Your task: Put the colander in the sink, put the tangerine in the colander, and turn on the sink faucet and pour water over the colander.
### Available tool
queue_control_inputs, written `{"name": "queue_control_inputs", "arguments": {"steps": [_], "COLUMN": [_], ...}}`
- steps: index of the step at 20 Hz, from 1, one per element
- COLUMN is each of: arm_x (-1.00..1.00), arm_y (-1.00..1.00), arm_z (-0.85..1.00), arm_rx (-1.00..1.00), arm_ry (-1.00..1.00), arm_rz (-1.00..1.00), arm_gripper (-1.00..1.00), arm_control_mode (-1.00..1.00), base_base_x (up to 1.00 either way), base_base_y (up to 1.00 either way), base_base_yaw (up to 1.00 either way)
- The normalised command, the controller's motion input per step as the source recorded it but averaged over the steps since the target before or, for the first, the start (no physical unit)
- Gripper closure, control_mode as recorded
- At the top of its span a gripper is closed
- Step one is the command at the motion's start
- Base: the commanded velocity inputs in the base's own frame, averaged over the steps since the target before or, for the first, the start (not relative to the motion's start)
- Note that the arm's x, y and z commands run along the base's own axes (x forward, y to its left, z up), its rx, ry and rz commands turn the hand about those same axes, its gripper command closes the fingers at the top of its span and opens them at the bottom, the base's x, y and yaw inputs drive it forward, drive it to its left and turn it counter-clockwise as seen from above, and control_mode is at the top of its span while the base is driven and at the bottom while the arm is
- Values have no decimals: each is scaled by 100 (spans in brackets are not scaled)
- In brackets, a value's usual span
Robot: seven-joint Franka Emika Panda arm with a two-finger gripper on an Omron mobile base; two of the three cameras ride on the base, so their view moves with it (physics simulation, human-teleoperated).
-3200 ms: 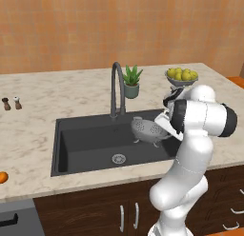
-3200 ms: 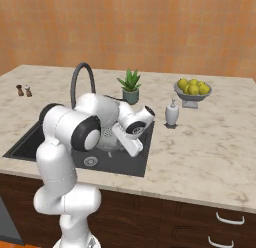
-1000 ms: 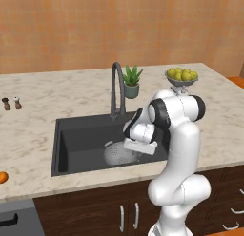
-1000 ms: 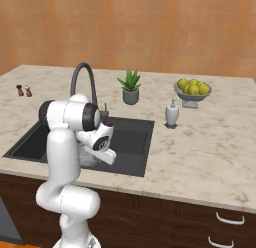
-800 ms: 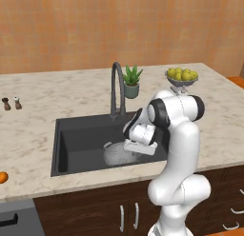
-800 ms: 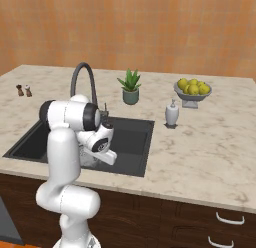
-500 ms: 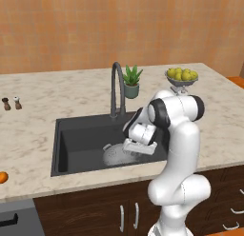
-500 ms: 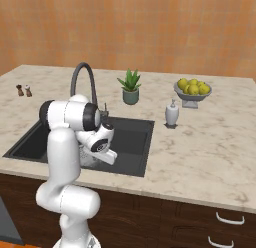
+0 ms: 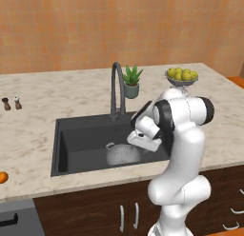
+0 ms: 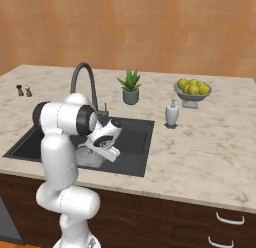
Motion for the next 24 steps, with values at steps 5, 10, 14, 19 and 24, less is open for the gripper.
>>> {"name": "queue_control_inputs", "arguments": {"steps": [5,10,14,19,24], "arm_x": [-13,-29,-53,-70,-76], "arm_y": [-23,-26,-2,11,19], "arm_z": [81,80,62,55,34], "arm_rx": [12,6,0,0,0], "arm_ry": [18,17,5,0,0], "arm_rz": [0,0,0,-8,-44], "arm_gripper": [-100,-100,-100,-100,-100], "arm_control_mode": [-100,-100,-100,-100,-100], "base_base_x": [0,0,0,0,0], "base_base_y": [0,0,0,0,0], "base_base_yaw": [0,0,0,0,0]}}
